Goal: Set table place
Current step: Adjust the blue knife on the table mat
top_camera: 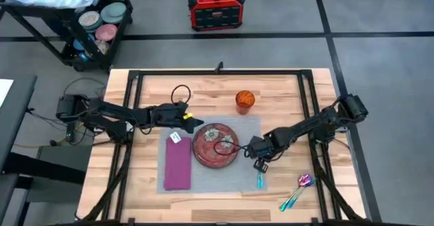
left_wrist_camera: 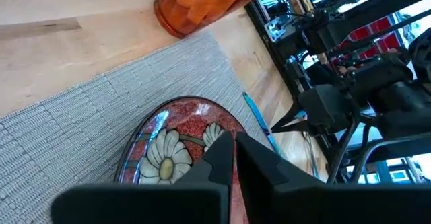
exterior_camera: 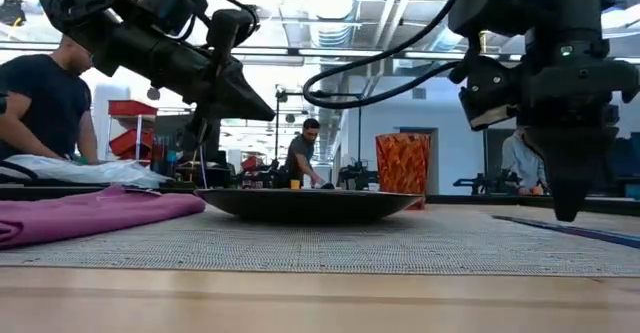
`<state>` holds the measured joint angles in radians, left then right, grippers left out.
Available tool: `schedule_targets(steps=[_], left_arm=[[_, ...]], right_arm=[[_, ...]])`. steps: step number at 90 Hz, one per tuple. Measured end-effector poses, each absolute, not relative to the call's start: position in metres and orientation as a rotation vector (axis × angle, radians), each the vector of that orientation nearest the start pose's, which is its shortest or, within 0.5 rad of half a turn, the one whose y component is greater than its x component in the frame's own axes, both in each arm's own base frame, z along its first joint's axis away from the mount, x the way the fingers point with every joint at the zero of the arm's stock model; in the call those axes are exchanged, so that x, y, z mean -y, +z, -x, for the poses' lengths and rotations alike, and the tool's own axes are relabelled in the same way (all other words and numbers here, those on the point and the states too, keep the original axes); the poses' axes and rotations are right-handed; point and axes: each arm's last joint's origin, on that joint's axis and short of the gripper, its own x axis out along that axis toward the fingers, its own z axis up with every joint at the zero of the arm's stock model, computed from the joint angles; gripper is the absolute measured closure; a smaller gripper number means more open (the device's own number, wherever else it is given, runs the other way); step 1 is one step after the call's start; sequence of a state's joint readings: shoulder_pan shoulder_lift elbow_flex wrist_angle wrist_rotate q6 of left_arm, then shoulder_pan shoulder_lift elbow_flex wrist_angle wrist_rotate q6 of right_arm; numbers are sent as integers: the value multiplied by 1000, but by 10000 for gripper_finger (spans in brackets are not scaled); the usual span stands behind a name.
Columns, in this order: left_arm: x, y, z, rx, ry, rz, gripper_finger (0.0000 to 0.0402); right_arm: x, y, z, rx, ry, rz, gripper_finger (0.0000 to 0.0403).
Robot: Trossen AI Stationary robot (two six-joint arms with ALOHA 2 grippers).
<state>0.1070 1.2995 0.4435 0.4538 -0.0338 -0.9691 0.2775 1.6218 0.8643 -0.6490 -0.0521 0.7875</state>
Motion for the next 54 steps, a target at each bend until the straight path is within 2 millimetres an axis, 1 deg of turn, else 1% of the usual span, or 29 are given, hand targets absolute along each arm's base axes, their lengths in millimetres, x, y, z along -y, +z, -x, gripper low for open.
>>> schedule_targets(steps=[24,34,43,54], left_arm=[[-27,174,-243,-305,321,964,401],[-27,174,-243,-305,321,961,401],[-27,174,-243,-305,320,961,401],[-27,174,-243,-305,321,961,401]], right_arm=[[-63,149,-268,-1344,-270,-521,403],[-57,148,-269,-1346,-290,-532,403],[-59,148,-265,-1379,-301,-519,403],[-70,148,-261,-1399,-282,-497,403]])
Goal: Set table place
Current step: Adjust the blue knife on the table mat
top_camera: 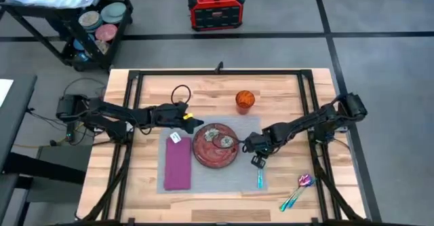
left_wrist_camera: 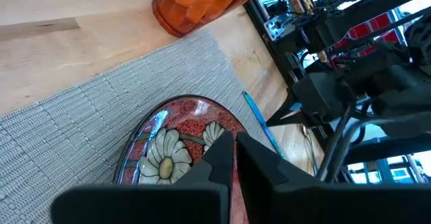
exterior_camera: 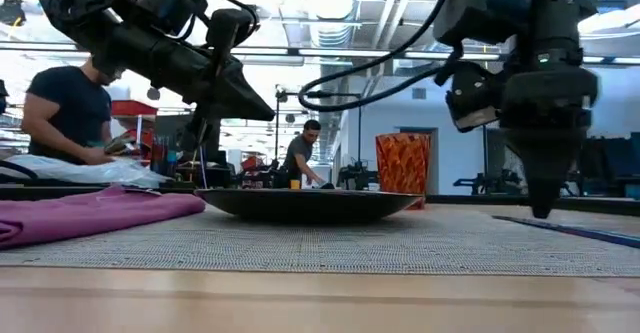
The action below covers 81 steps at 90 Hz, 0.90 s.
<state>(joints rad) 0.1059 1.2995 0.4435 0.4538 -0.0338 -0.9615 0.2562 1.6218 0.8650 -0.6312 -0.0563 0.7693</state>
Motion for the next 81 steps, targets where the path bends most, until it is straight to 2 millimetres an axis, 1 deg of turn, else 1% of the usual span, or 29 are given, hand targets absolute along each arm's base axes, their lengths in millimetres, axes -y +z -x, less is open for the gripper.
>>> schedule_targets(steps=[14,24,54,81], left_arm=[[-27,174,-243,-305,321,962,401],[-27,174,-243,-305,321,962,401],[-27,174,-243,-304,322,965,401],[-26,174,-243,-305,320,964,401]], right_arm=[[-83,148,-257,-1408,-271,-500,403],[-88,148,-256,-1409,-267,-503,403],[-93,147,-255,-1410,-252,-516,403],[-92,147,-257,-1402,-240,-521,403]])
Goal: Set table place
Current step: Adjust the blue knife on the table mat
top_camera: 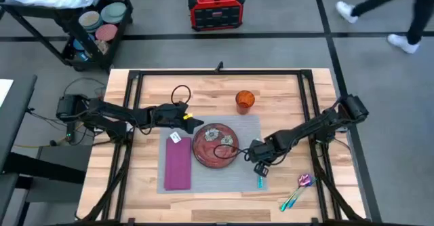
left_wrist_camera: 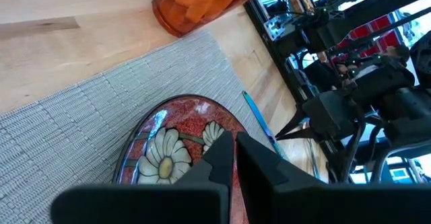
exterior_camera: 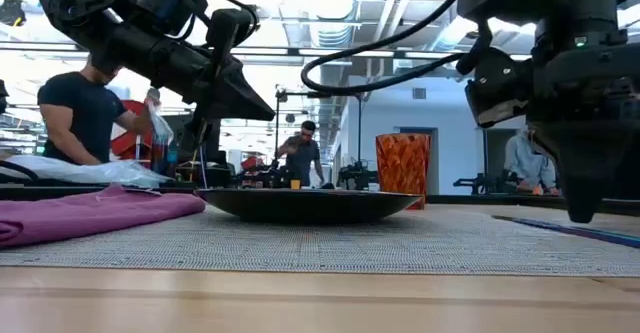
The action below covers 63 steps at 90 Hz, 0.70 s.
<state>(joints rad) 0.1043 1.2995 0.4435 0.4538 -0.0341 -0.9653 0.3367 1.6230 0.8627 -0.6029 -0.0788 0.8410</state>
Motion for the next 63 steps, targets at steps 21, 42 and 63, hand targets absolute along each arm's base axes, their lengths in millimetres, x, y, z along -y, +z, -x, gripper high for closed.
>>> schedule_targets(steps=[21,42,63], left_arm=[[-26,174,-243,-305,319,964,401],[-26,174,-243,-307,317,951,401],[-26,174,-243,-308,316,945,401]], right_arm=[[-93,147,-255,-1413,-247,-517,403],[-93,142,-251,-1428,-266,-524,403],[-93,139,-249,-1430,-275,-550,403]])
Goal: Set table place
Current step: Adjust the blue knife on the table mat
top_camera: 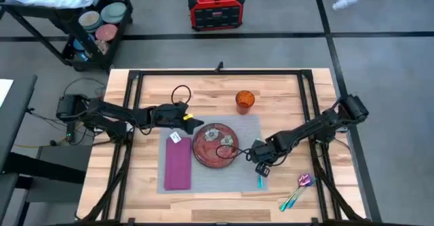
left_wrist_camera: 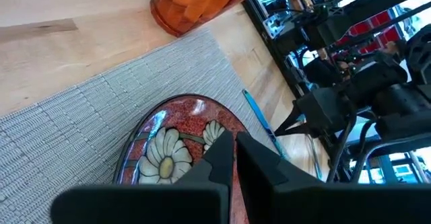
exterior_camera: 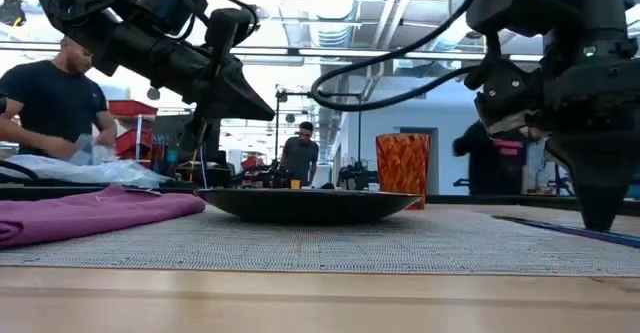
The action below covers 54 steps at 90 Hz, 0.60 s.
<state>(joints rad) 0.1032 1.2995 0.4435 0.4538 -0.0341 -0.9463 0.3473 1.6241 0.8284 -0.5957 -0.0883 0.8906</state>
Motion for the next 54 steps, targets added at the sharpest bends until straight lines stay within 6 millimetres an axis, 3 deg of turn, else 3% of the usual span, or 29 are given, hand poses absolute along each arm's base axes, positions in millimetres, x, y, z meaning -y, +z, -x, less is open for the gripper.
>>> schedule_targets(steps=[54], left_arm=[[-26,174,-243,-312,312,922,401]], right_arm=[[-94,139,-250,-1430,-252,-560,403]])
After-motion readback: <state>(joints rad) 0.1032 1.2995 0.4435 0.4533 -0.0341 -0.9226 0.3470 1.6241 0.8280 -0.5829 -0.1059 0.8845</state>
